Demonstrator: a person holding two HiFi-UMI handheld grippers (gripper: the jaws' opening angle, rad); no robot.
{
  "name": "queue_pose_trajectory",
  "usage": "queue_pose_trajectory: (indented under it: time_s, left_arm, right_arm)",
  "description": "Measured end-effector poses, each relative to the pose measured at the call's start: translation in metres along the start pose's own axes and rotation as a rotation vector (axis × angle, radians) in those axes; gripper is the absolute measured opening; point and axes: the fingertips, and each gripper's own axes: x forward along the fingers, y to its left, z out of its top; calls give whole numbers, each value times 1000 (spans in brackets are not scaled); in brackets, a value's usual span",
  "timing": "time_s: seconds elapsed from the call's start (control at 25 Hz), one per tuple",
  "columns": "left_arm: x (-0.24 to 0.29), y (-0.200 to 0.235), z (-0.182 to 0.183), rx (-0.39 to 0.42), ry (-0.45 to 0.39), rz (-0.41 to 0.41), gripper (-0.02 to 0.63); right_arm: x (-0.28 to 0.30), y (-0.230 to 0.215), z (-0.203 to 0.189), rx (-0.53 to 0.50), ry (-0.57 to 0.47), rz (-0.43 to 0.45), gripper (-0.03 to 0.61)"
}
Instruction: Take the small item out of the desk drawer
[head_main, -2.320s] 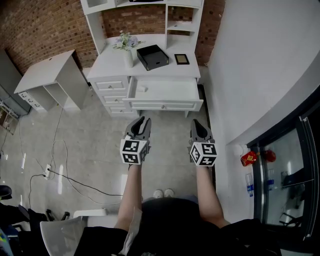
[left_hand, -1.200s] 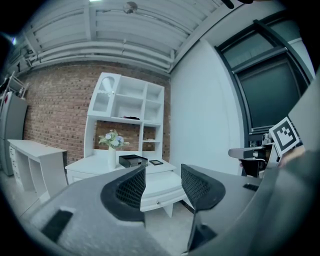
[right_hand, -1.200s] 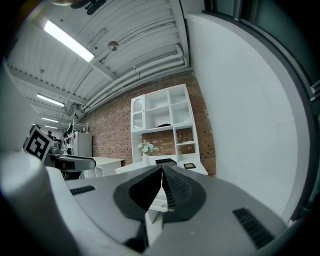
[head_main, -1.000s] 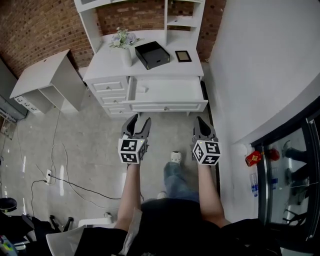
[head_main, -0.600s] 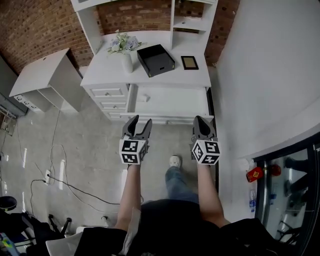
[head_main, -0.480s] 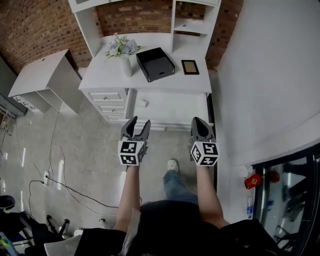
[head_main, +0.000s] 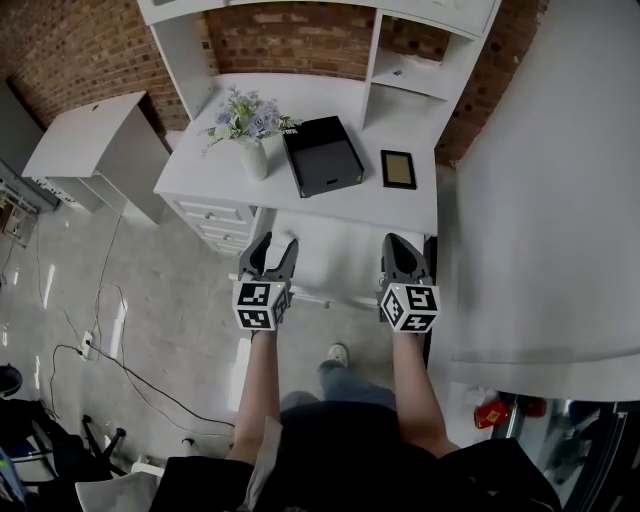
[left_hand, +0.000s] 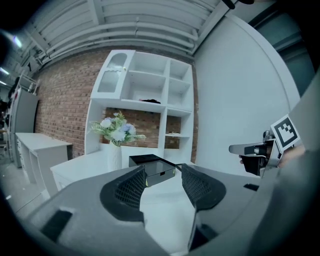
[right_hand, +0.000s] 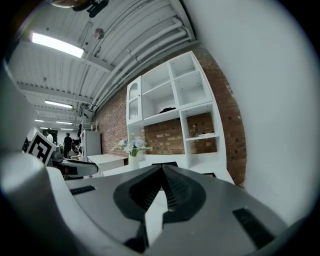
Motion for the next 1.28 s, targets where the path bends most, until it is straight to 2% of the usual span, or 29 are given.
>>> queue_pose_trajectory:
  time_s: [0.4, 0.68, 0.92, 1.12, 1.28]
  left_arm:
    - [51, 7, 0, -6, 36, 12, 202]
    - [68, 19, -4, -9, 67, -1, 202]
    - [77, 32, -11, 1, 98, -2, 202]
    - [84, 42, -32, 8, 161, -6, 202]
    - [98, 49, -63, 5, 242, -27, 202]
  right_arm:
    - [50, -21, 3, 4, 23, 34, -2]
    - [66, -25, 7, -8, 38, 24, -2]
    - [74, -19, -5, -8, 68, 35, -2]
    - [80, -16, -25, 6, 113, 46, -2]
    - [88, -16, -45, 16, 154, 54, -2]
